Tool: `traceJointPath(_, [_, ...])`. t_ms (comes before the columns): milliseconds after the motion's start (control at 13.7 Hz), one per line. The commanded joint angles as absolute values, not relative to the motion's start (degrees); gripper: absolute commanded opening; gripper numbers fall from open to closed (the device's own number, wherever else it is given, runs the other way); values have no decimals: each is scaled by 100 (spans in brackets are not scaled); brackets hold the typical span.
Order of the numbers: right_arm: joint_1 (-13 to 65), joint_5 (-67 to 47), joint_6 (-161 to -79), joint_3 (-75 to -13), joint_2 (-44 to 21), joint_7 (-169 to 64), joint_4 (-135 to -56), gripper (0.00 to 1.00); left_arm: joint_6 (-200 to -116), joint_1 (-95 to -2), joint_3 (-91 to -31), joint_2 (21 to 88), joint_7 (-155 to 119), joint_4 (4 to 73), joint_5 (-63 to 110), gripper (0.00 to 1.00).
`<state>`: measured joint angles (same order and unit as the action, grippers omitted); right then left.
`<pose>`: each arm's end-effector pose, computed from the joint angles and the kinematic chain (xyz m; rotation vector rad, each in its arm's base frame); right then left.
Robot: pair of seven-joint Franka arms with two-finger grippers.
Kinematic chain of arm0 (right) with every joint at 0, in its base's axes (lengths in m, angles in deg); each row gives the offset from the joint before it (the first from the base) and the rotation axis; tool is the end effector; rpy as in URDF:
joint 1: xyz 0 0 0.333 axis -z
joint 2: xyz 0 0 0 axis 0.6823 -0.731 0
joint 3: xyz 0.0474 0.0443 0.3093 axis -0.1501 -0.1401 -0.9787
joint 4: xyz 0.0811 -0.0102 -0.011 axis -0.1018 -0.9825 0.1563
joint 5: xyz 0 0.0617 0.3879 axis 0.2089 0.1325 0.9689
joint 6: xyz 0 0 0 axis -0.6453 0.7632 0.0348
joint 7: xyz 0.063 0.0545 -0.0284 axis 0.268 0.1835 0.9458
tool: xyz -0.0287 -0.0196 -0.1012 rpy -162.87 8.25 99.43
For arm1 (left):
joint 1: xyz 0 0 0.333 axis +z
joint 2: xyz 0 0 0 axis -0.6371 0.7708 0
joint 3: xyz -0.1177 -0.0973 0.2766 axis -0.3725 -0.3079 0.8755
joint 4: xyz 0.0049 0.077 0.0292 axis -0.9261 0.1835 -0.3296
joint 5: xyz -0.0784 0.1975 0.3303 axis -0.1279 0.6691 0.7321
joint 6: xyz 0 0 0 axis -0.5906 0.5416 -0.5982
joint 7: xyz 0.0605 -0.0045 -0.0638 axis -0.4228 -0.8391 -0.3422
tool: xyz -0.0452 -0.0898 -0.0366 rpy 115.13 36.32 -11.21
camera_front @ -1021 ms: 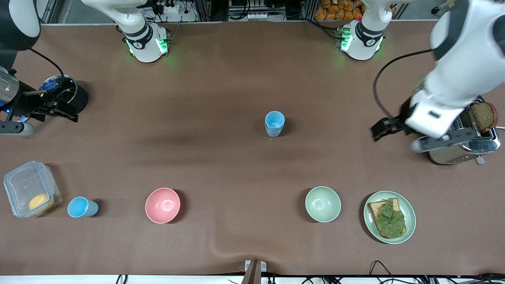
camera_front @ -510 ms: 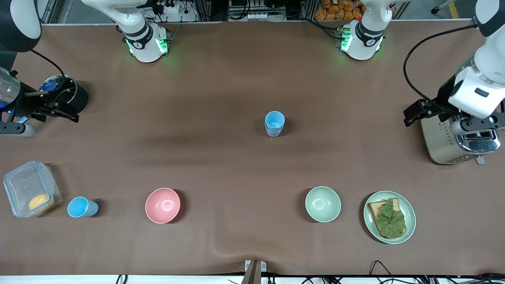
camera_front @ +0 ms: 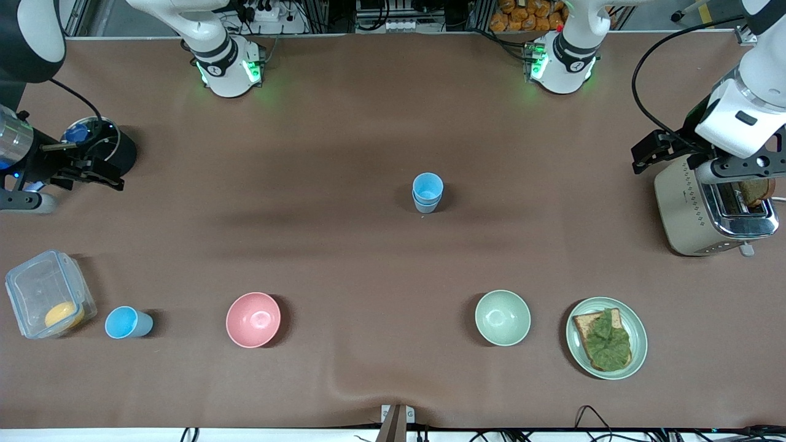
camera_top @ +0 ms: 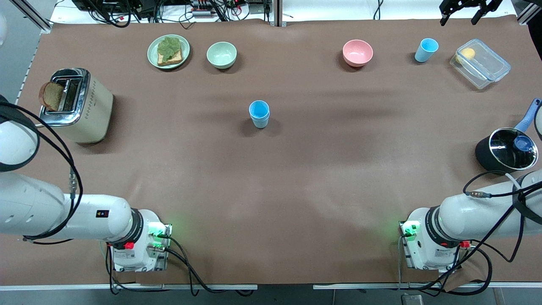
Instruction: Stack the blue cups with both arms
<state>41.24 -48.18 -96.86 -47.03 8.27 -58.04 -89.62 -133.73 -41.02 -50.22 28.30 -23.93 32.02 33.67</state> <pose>0.5724 -0.0084 0.5673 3.1207 -0.0291 -0.1212 0.5493 -0.0821 0.6087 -3.1198 -0.1039 -0.0180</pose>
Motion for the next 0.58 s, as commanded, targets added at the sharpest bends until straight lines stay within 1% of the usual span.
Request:
traceJointPath(0, [4180,-4893,-9678,-4762,851,-5737,-8999,100,-13371,-4160,-4941,2706,-2227,3316,3293,100])
traceJointPath(510, [4153,-4893,-9713,-4762,842,-5755,-9051,100,-13187,-4011,-4923,2688,-2052,3157,3284,100])
